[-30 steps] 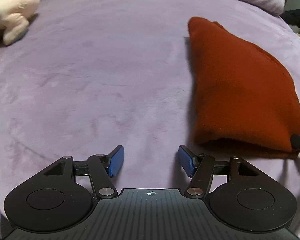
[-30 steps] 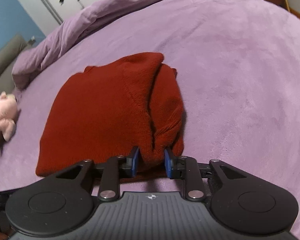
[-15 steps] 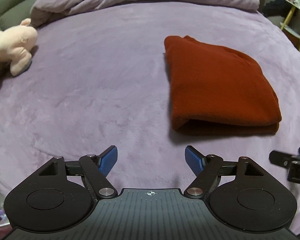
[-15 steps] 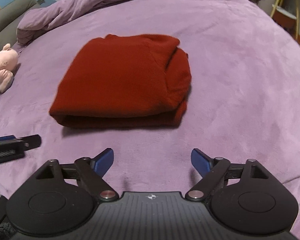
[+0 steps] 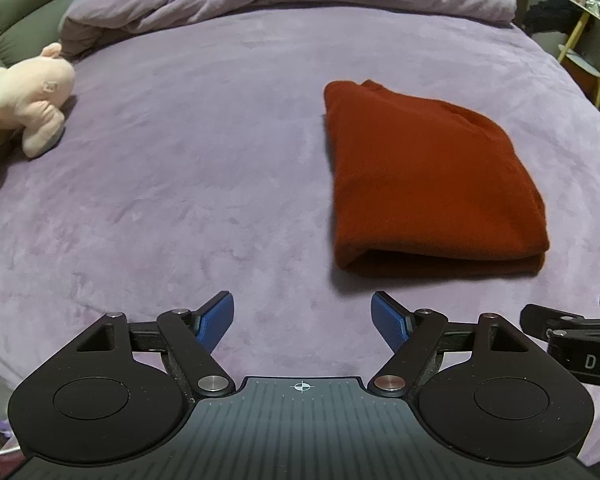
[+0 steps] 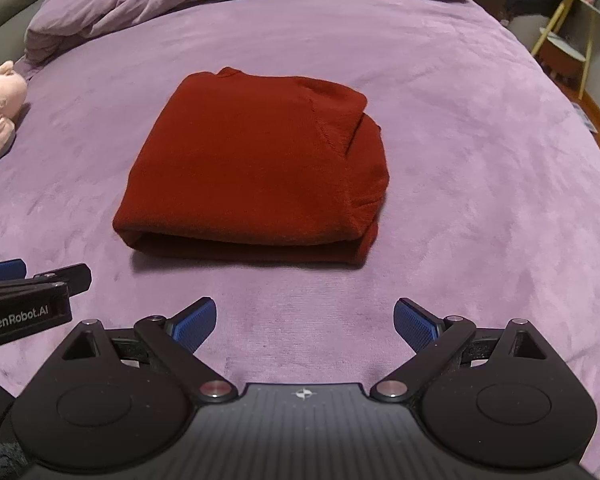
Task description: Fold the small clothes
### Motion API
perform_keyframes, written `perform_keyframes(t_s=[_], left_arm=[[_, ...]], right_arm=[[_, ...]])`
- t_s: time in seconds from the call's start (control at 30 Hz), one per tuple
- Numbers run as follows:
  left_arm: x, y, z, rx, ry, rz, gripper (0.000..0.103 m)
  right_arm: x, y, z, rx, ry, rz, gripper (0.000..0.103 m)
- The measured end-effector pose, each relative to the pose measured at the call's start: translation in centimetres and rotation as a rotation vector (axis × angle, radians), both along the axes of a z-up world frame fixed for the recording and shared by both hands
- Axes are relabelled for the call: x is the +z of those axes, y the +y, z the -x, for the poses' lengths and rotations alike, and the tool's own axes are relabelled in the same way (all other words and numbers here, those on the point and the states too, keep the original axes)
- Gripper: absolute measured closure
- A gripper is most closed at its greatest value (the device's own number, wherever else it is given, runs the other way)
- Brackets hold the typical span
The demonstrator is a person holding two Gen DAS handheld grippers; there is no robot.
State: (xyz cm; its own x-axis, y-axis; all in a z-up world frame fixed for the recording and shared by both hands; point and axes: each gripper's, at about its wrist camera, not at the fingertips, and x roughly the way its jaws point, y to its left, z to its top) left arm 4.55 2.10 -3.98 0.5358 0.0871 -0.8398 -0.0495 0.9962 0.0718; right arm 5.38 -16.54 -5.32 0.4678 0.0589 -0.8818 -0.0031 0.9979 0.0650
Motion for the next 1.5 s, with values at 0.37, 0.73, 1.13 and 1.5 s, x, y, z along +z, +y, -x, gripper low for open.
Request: perform_keyframes(t_s=[0.37,0.73,1.13,1.5], left_arm=[[0.2,-0.7,0.1,-0.031,0.017,-0.007,0.022],[0.5,-1.0,0.1,-0.040,0.023,-0.019,0.022],[0.5,-1.2,0.0,-0.039,0.036,-0.012,0.022],[0.5,-1.2,0.0,-0.039,0.038,-0.008,0.022]], right_arm=[[0.1,0.3,0.2,0.004,0.000,0.050,0.007],[0.5,0.2,0.3,0.000,-0.004,0.024,0.007],[0.6,0.2,0.3,0.003,-0.013,0.025,0.007],[0.8,0.1,0.3,0.000,-0.008,0.027,0.007]])
